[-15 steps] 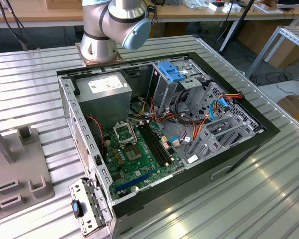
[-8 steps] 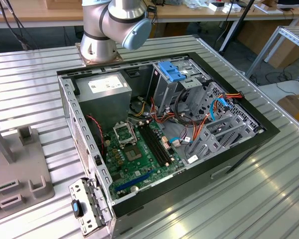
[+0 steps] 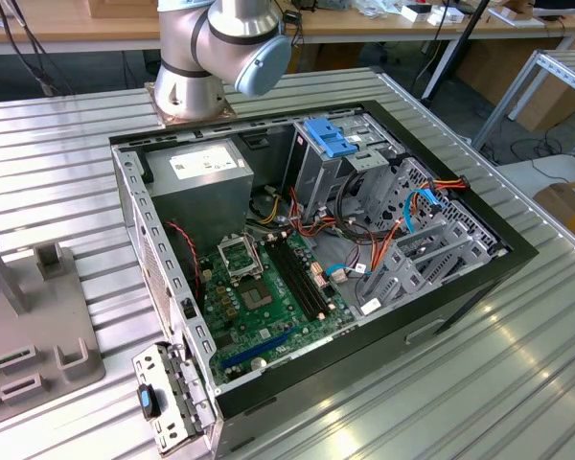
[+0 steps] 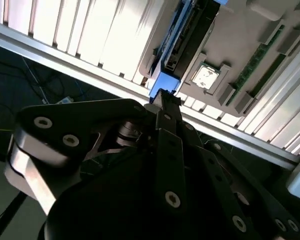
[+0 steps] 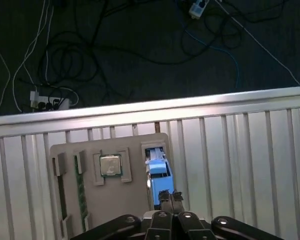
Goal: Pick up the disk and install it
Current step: 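Pick up the disk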
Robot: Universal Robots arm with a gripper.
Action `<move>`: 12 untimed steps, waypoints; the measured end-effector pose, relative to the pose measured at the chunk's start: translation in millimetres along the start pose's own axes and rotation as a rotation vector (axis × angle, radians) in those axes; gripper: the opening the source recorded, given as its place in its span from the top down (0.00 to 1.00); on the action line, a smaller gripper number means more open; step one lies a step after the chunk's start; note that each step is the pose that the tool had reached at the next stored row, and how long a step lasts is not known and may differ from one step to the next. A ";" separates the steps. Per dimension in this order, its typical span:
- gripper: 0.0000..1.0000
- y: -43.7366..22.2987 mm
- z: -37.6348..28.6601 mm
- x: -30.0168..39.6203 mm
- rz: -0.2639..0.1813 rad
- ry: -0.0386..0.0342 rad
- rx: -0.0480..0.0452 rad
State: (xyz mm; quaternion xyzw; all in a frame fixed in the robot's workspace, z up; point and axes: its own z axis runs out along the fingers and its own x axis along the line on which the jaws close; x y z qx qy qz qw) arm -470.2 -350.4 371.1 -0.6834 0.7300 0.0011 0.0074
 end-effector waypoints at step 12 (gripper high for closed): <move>0.89 0.6 1.6 0.1 -0.071 0.0007 -0.0007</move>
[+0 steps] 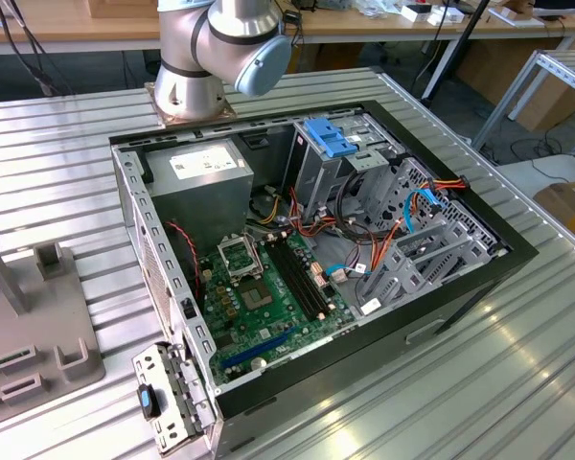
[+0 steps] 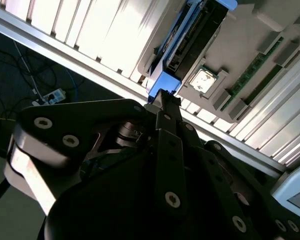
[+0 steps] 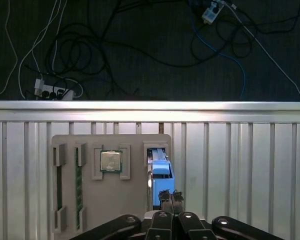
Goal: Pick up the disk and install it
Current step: 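Pick up the disk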
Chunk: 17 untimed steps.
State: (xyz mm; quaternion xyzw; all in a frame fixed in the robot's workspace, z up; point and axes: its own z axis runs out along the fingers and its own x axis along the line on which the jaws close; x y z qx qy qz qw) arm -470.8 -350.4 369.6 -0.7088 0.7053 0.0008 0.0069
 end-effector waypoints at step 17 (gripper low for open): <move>0.89 0.0 2.4 0.0 0.000 0.0000 -0.0001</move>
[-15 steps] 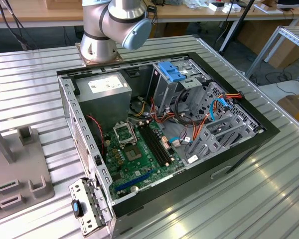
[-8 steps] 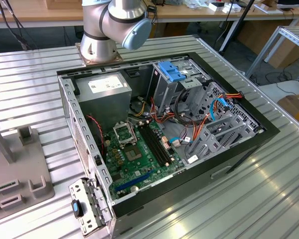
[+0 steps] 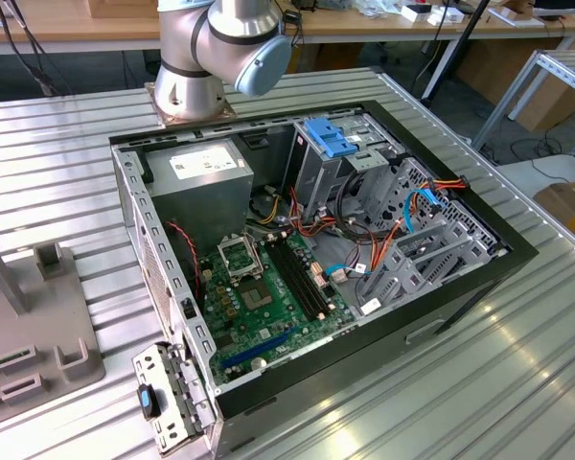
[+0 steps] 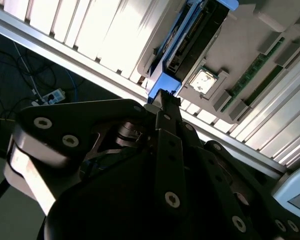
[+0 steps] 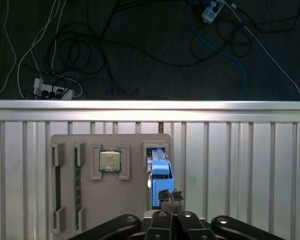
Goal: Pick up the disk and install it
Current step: 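Pick up the disk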
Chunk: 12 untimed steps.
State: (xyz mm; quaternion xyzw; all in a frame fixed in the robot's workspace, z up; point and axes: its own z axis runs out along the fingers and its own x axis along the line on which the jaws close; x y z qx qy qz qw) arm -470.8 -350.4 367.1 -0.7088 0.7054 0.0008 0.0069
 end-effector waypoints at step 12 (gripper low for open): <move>0.53 -0.2 0.0 0.0 0.000 0.0000 0.0000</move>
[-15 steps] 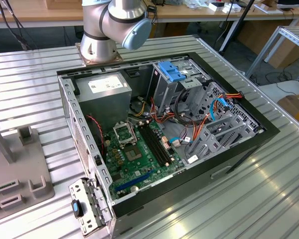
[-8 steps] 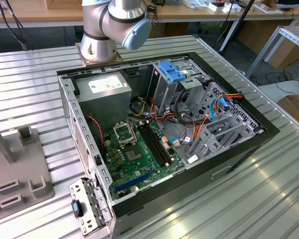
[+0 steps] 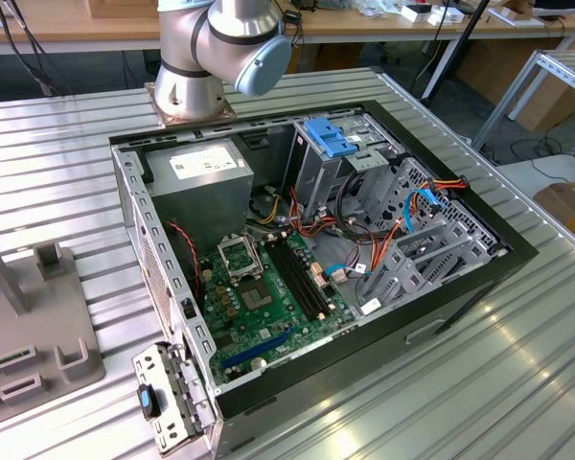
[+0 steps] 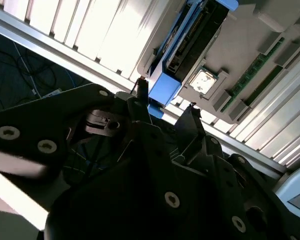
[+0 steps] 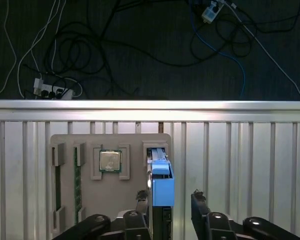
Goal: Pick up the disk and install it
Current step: 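Pick up the disk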
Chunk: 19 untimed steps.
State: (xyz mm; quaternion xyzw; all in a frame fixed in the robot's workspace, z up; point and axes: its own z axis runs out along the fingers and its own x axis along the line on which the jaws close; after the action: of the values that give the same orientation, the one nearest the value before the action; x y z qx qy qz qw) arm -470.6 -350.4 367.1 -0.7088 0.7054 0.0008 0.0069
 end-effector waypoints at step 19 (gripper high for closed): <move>0.28 0.0 10.4 0.1 0.000 -0.0002 -0.0001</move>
State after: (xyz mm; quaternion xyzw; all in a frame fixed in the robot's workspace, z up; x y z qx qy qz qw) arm -470.5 -350.4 356.8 -0.7088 0.7053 0.0009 0.0069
